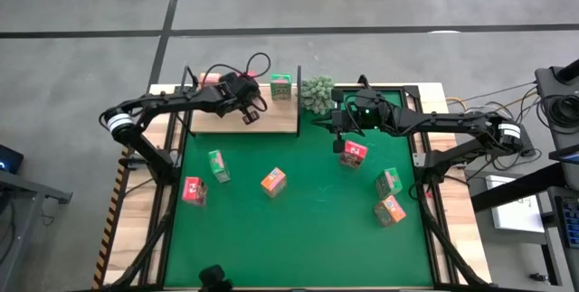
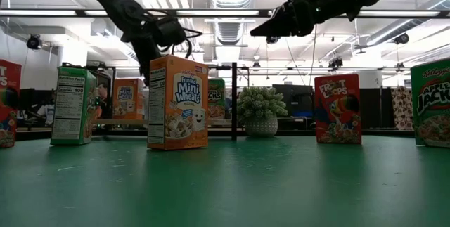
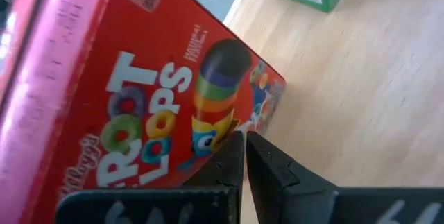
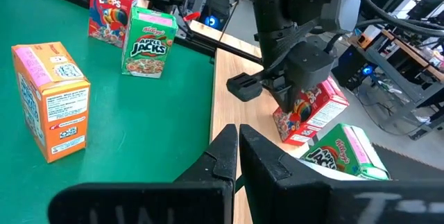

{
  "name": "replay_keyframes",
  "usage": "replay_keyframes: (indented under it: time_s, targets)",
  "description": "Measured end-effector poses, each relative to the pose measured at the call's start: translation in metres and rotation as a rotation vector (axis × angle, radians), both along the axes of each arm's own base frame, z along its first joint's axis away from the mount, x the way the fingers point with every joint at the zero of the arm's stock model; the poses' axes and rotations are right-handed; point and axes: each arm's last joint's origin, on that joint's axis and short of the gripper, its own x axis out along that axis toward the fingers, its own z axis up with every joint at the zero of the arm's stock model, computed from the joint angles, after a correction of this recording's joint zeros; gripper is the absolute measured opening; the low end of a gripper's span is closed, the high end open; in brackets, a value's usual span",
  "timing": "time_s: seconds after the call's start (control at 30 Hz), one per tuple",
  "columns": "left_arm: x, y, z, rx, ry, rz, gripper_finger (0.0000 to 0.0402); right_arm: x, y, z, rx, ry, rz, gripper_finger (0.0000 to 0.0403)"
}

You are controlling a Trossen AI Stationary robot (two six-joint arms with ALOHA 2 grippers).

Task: Stack cereal on shelf
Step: Put the bottom red cereal box on the shelf

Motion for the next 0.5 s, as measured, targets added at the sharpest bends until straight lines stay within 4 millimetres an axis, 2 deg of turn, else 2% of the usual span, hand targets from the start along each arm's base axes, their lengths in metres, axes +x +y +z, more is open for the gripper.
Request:
replay_keyframes:
  time_s: [0.33,0.5]
  targets:
    - [-0.0034,0.0048,0.0003,0.001,-0.006,0.021,0.0002,0.0,0.0001,0.0,0.0,0.0,0.0,0.0009]
    - [0.0012,-0.0029,0.0033,-0.003,-0.043,0.024,0.0002,0.0,0.0001,0.0,0.0,0.0,0.0,0.0009]
